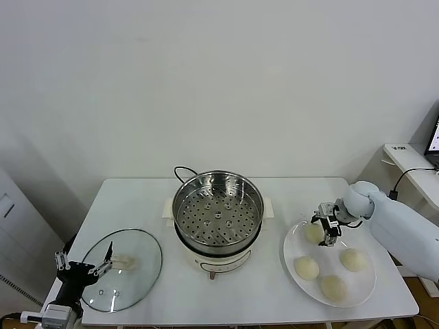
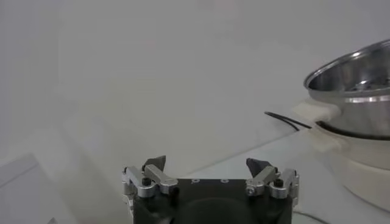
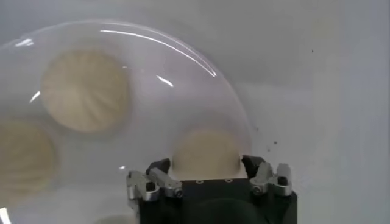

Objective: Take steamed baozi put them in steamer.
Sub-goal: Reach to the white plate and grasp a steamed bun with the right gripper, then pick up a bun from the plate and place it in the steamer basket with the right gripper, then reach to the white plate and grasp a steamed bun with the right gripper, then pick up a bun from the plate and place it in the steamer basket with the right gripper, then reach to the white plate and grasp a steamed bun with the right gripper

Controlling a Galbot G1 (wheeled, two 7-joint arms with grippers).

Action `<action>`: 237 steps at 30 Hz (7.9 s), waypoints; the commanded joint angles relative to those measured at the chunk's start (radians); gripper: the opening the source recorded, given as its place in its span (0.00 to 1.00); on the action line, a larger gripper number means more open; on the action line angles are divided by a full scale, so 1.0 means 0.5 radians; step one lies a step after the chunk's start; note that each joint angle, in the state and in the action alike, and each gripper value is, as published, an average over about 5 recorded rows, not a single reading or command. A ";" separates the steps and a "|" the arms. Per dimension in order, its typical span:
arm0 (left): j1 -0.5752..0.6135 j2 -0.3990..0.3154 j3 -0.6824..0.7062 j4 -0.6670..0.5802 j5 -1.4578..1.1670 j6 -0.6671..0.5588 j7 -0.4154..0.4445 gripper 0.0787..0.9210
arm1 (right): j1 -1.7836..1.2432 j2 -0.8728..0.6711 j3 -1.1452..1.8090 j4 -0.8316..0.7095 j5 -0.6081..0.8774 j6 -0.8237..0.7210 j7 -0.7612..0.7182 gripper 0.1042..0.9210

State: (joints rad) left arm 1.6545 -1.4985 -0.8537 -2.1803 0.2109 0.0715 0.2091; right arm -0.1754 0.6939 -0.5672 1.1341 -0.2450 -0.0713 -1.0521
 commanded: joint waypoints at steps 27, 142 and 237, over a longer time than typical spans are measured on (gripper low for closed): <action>-0.003 0.027 -0.067 -0.021 -0.076 -0.012 0.007 0.88 | 2.024 0.581 -1.524 0.300 0.791 0.831 -0.188 0.37; 0.017 0.026 -0.048 -0.145 -0.040 0.014 -0.002 0.88 | 1.102 -0.299 -1.599 0.655 1.121 -0.240 0.249 0.39; -0.003 0.008 -0.030 -0.133 -0.012 0.012 -0.007 0.88 | 0.931 -0.598 -1.476 0.822 0.613 -0.025 -0.329 0.88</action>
State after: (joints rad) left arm 1.6512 -1.4952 -0.8680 -2.2449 0.2036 0.0772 0.2061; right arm 0.5225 0.4950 -1.4060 1.5155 0.1933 -0.1238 -1.2131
